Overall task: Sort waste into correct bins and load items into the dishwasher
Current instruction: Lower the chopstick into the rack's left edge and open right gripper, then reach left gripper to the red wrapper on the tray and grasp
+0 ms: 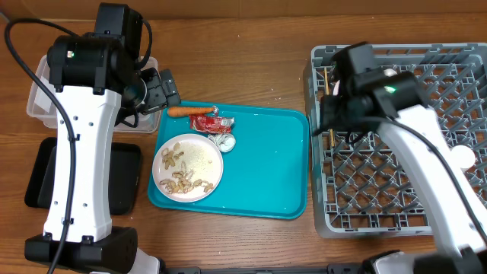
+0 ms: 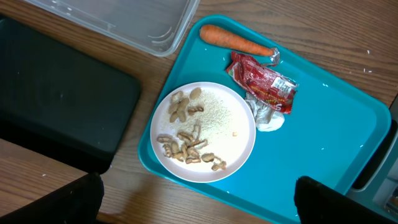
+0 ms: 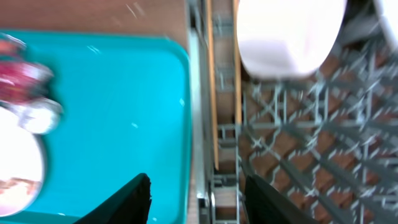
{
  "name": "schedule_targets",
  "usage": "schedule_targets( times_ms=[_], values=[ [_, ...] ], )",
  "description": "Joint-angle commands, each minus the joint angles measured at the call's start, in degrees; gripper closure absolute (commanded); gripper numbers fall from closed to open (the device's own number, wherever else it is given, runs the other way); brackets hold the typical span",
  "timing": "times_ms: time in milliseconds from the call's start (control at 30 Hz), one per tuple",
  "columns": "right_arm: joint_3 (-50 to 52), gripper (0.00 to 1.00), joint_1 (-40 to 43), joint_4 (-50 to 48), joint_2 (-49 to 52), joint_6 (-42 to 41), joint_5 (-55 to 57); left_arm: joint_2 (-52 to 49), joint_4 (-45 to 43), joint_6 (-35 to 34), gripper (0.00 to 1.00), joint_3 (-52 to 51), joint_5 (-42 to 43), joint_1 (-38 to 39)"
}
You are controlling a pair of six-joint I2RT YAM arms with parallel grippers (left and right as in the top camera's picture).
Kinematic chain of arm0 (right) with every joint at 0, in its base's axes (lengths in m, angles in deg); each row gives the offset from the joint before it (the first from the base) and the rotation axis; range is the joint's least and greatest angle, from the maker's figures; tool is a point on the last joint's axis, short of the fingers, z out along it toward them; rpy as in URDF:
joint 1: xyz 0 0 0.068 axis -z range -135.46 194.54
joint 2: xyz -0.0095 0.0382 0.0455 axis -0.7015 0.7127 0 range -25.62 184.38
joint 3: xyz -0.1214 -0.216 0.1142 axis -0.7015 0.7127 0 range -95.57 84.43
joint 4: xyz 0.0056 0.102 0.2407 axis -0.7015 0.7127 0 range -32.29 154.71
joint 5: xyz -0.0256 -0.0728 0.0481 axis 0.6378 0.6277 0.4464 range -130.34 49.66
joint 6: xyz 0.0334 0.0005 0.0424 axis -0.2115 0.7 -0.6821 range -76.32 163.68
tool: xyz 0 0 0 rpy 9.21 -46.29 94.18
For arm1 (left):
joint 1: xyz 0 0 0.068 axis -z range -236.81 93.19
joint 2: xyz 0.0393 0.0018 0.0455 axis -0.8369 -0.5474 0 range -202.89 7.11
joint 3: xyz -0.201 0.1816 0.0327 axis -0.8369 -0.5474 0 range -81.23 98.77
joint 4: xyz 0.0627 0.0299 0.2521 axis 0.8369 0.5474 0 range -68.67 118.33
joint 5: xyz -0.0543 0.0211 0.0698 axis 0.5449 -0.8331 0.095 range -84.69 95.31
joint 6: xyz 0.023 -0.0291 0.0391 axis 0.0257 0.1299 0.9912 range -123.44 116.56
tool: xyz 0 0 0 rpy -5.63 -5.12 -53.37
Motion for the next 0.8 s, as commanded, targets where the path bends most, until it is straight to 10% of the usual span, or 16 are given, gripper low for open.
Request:
schedule_targets(
  times_ms=[0,300,400,533,633,767],
  values=[
    [-2.54,0.47,-0.15,-1.29,-6.69,0.44,-0.85,-0.20,-0.04,-0.79,0.00,0.46,-0.11,0.02],
    [-2.58,0.38,-0.09,-6.58,-21.07,0.35,3.67,-0.20,-1.88,-0.87,0.00,0.46,0.44,0.02],
    [-2.58,0.00,-0.09,-8.22,-26.45,0.20,3.93,-0.20,-4.85,-0.81,0.00,0.46,2.97,0.02],
    [-2.58,0.00,-0.11,-8.37,-31.32,0.22,4.37,-0.20,-5.66,-2.67,0.00,-0.09,6.73,0.15],
    [-2.58,0.00,-0.11,-7.98,-32.89,0.20,4.33,-0.46,-7.34,0.63,0.18,-1.57,10.29,2.27],
    [-2.56,0.00,-0.11,-6.67,-33.07,0.22,4.37,-2.40,-8.04,2.64,0.15,-4.39,-1.64,9.75]
  ],
)
